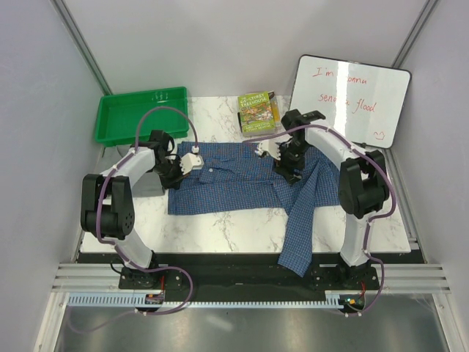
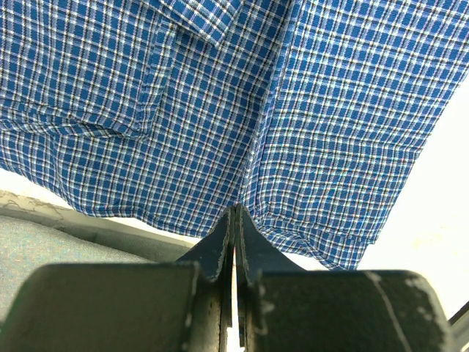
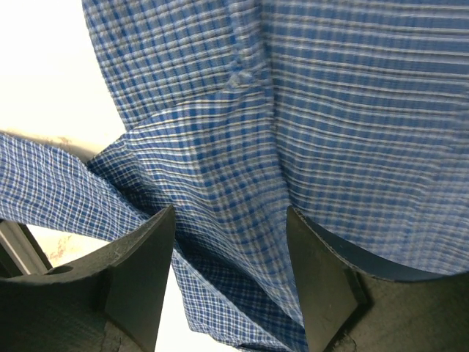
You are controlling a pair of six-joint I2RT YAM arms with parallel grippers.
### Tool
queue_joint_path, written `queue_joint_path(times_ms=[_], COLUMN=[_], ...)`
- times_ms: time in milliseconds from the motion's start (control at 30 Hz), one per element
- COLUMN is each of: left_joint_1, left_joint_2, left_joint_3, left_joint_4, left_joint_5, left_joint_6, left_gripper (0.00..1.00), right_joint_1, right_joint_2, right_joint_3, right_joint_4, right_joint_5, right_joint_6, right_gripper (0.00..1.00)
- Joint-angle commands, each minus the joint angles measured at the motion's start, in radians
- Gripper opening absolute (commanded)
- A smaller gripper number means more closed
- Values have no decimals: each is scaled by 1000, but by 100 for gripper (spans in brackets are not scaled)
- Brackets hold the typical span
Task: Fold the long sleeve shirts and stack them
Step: Fold the shirt
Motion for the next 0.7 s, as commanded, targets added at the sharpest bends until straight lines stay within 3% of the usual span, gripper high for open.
queue_joint_path(times_ms=[0,100,133,167,300,500,667], left_joint_1=[7,7,7,7,7,10,13], left_joint_2=[-35,-35,-38,-45,-103,-185,-164], left_joint_3=[3,-6,-7,-10,-39,-69,-63], left_joint_4=[6,6,3,3,-3,-14,7], left_joint_5=[3,6,4,6,27,72,52], left_joint_6=[-18,-18,-18,-17,12,28,23], left_gripper=[2,2,2,2,2,2,2], right_joint_1=[22,27,28,29,29,27,25], right_joint_2=[-16,-5,-8,-11,-85,-119,-93], right_joint_3=[-47,-64,-70,-69,-77,-69,-46], right_joint_4=[31,54,60,62,52,42,51], right_joint_5=[60,80,89,87,74,96,106], right_joint_6=[-63,-61,-52,-46,-38,-41,-30], right_gripper=[69,61,49,29,1,0,2])
